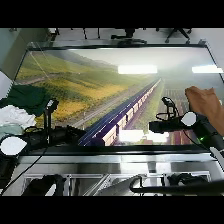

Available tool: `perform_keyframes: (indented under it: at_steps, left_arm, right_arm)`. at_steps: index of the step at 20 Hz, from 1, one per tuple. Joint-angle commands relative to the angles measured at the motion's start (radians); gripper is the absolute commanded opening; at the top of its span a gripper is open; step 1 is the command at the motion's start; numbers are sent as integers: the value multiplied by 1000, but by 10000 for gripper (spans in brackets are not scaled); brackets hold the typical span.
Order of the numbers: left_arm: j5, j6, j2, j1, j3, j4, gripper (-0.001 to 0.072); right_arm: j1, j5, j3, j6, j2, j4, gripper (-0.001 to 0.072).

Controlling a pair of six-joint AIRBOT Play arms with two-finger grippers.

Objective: Fold the shirts.

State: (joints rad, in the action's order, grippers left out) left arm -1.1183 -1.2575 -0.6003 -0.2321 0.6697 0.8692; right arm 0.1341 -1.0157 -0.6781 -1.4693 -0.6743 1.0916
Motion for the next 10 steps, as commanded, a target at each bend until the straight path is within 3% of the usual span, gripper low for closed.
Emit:
perform_keyframes:
  at_steps: [1, 8, 9, 10]
  left_arm:
    - [0, 0, 1, -1, 0, 0, 21]
    - [12, 1, 1, -1, 0, -5, 22]
    - [44, 1, 1, -1, 0, -8, 22]
    - [160, 0, -4, -1, -2, -9, 22]
  right_arm:
    - [1, 0, 0, 0, 1, 0, 26]
    - [1, 0, 0, 0, 1, 0, 26]
    - [1, 0, 0, 0, 1, 0, 26]
    - [1, 0, 0, 0, 1, 0, 26]
